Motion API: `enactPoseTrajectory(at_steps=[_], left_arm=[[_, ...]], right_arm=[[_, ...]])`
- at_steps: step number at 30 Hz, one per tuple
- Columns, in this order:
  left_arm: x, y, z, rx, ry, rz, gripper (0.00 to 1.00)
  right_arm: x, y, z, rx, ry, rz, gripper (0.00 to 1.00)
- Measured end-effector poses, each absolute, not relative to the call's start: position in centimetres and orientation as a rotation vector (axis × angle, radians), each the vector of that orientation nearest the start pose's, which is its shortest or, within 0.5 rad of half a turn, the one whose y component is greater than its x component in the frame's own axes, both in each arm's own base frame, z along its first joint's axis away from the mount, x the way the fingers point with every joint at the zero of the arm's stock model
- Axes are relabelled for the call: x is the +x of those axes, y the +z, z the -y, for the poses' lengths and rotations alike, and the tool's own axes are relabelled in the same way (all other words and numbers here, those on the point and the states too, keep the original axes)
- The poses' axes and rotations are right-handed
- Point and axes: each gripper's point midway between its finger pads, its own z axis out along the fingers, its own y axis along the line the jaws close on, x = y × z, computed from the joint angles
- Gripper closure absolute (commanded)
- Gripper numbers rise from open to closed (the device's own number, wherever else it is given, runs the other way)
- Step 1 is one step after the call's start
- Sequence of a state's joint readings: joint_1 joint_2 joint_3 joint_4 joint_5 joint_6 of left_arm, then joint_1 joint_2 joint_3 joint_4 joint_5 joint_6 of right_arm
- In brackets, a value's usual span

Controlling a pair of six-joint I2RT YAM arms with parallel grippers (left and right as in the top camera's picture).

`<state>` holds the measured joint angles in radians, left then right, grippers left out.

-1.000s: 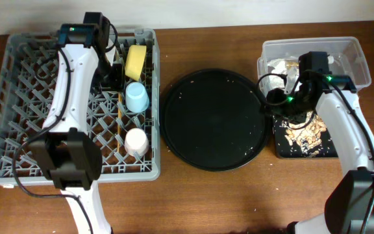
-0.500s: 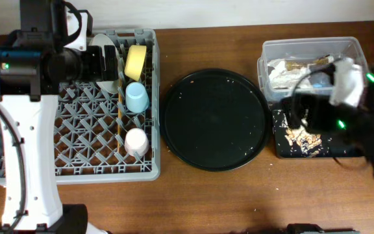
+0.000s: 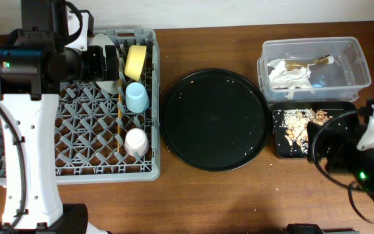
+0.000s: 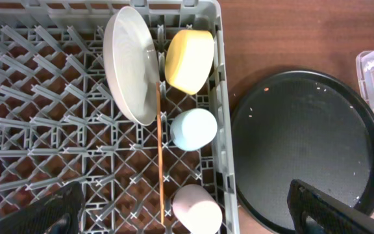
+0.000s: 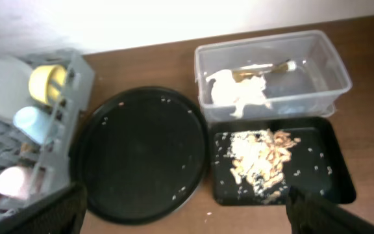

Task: Sort waste into correct bins and load items into the dishwasher rack

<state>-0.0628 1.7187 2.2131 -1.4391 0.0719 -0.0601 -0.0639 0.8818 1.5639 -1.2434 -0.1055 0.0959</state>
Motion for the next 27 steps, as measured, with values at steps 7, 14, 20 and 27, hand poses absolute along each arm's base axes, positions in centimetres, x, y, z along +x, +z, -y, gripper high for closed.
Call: enactPoseTrajectory(at_steps=[7,14,20,27], left_arm=[[38.8,34.4,3.7,0.034,-0.145,-2.518,0.01],[38.8,34.4,3.7,0.034,-0.145,-2.519,0.01],[38.9,34.4,3.7,0.034,-0.145,-2.52,0.01],[38.9,34.4,3.7,0.034,-0.145,-2.52,0.01]], right_arm=[[23.6,31.2,-1.7,-0.109,0.105,-1.836,0.02],[23.9,24.0,-3.4,-0.211,0.138,-1.626,0.02],[24.2,19.9,-4.2,-0.25,0.146,-1.508,0.02],[24.3,16.8,-3.4,-0.208,0.12,-1.598,0.02]])
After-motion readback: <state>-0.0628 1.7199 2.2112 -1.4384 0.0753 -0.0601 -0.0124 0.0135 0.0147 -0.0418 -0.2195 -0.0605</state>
